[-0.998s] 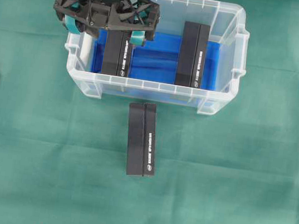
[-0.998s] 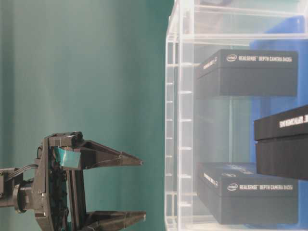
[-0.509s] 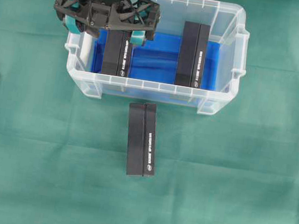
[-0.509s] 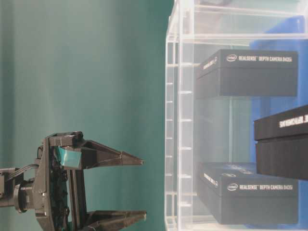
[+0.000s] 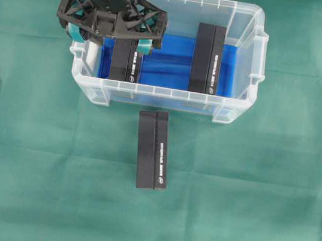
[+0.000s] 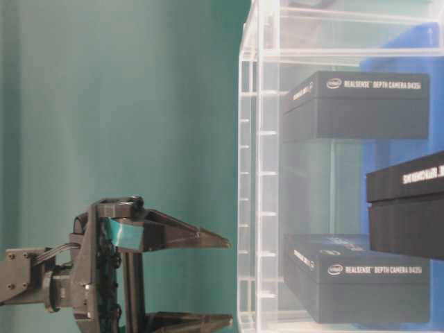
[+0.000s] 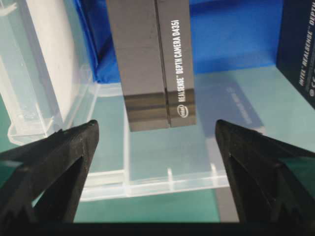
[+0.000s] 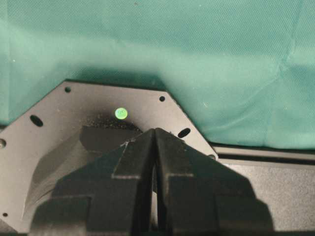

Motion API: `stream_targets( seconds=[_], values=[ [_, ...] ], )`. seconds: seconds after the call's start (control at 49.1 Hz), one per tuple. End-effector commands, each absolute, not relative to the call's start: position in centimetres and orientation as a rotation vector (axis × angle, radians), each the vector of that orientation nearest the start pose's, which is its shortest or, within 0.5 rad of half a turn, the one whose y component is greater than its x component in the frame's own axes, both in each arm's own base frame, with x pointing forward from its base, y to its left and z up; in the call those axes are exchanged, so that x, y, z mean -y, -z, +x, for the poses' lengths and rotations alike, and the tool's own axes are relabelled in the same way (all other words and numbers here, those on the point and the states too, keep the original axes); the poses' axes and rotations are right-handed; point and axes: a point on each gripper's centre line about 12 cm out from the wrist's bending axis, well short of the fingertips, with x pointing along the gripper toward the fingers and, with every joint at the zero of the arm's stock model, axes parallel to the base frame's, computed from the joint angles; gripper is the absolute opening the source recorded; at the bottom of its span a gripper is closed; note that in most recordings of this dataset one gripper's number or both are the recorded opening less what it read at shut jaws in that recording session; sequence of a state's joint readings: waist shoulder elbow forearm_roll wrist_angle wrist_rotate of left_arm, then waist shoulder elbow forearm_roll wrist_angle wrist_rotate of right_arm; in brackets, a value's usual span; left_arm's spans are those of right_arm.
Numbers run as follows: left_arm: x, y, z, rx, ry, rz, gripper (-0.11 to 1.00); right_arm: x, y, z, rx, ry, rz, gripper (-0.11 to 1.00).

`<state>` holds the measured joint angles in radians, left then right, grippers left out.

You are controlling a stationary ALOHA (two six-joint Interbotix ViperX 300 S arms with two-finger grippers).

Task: Take the box out of the case with the left arm.
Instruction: 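Lower the left gripper around the left box and close on it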

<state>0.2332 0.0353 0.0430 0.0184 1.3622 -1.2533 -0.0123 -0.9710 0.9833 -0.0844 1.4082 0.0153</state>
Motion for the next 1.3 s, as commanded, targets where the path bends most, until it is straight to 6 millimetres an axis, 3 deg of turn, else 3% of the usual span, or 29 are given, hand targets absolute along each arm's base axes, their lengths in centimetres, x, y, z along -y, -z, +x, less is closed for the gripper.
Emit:
stream_targets(
  seconds=[0.0, 0.733, 1.283],
  values=[
    [-9.0, -29.5, 37.1, -1.074, -1.054, -1.171, 0.93, 1.1, -23.3, 10.7, -1.398, 0.084, -0.045, -0.01],
    [-9.9, -21.9, 38.0, -1.066, -1.067, -1.152, 0.93, 1.1, -23.3, 10.7, -1.398, 0.084, -0.045, -0.01],
    [-11.2, -20.0, 38.6, -1.045, -1.088, -1.131, 0.93, 1.1, -23.3, 10.7, -1.398, 0.083, -0.043, -0.01]
  ],
)
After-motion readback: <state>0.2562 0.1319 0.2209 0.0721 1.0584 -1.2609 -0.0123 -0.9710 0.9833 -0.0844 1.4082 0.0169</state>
